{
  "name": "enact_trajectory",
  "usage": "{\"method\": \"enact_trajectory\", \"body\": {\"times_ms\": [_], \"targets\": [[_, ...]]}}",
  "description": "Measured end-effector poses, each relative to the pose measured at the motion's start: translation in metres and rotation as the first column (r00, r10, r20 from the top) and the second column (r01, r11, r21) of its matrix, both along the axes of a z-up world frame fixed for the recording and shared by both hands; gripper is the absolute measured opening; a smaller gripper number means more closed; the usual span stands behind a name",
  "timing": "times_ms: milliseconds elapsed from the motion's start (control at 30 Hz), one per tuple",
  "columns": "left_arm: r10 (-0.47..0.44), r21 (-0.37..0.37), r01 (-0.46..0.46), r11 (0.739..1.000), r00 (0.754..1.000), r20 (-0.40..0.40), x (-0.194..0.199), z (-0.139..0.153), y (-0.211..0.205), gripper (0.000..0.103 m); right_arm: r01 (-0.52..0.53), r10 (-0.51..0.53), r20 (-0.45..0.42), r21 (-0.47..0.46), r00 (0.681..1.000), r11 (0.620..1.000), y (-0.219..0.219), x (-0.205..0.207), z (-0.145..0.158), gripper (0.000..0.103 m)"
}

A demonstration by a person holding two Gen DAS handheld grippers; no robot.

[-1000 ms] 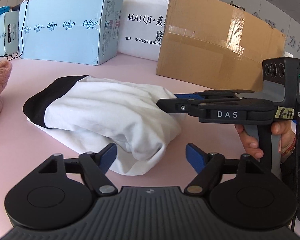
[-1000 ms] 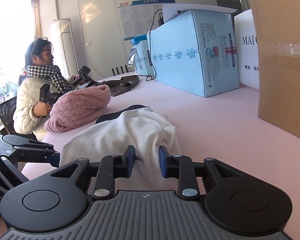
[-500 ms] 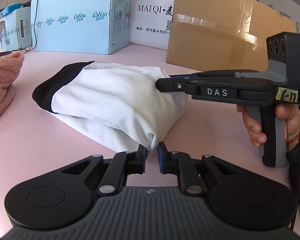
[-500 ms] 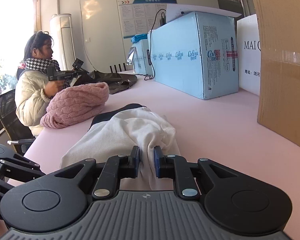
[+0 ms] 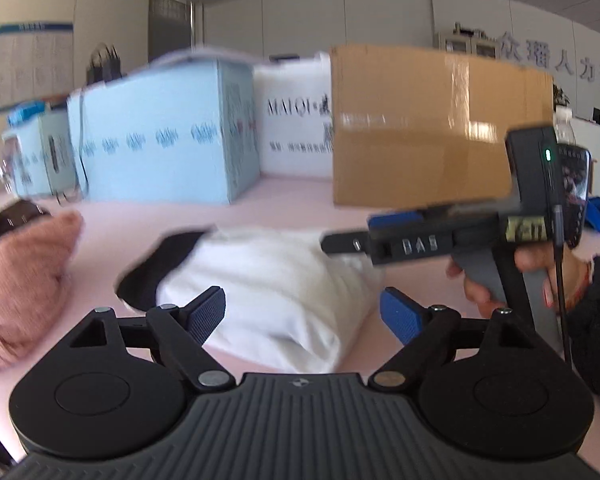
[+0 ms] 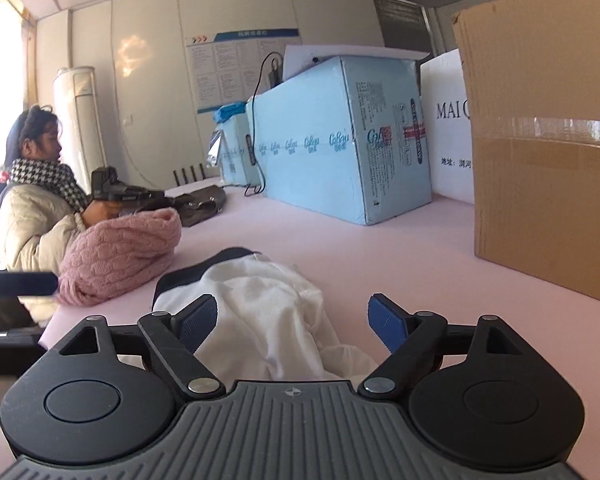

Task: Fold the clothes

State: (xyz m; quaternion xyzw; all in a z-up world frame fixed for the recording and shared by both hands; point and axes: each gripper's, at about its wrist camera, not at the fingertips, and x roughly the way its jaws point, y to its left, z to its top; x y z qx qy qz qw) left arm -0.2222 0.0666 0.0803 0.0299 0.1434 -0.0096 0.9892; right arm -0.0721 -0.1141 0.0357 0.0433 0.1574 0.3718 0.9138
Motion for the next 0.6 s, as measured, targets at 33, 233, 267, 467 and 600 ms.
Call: {"method": "enact_trajectory", "body": {"times_ms": [33, 233, 267, 467, 600], "targets": [[0.017, -0.011, -0.017, 1.000, 0.999, 0.034, 0.003, 0.013, 0.009, 0.089, 0.030, -0.030, -0.003, 0.023, 1.000, 0.999, 0.003, -0.004, 0.002, 0.082], [0.122, -0.187, -0.099, 0.977, 0.986, 0.117, 0.050, 0.057, 0.069, 0.092, -0.024, 0.024, -0.007, 0.078, 1.000, 0.997, 0.023, -0.035, 0.013, 0.083], [0.111, -0.228, -0.087, 0.970, 0.989, 0.094, 0.061, 0.057, 0.080, 0.092, -0.037, 0.040, -0.031, 0.078, 0.999, 0.996, 0.028, -0.037, 0.012, 0.083], [-0.212, -0.385, 0.122, 0.915, 0.957, -0.199, 0.145, 0.021, 0.110, 0.091, -0.028, 0.036, -0.134, 0.059, 0.990, 0.998, 0.058, -0.045, 0.002, 0.082], [-0.323, -0.378, 0.197, 0.904, 0.896, -0.305, 0.178, -0.010, 0.102, 0.090, 0.018, -0.015, -0.152, 0.021, 0.988, 1.000, 0.072, -0.051, -0.007, 0.082]]}}
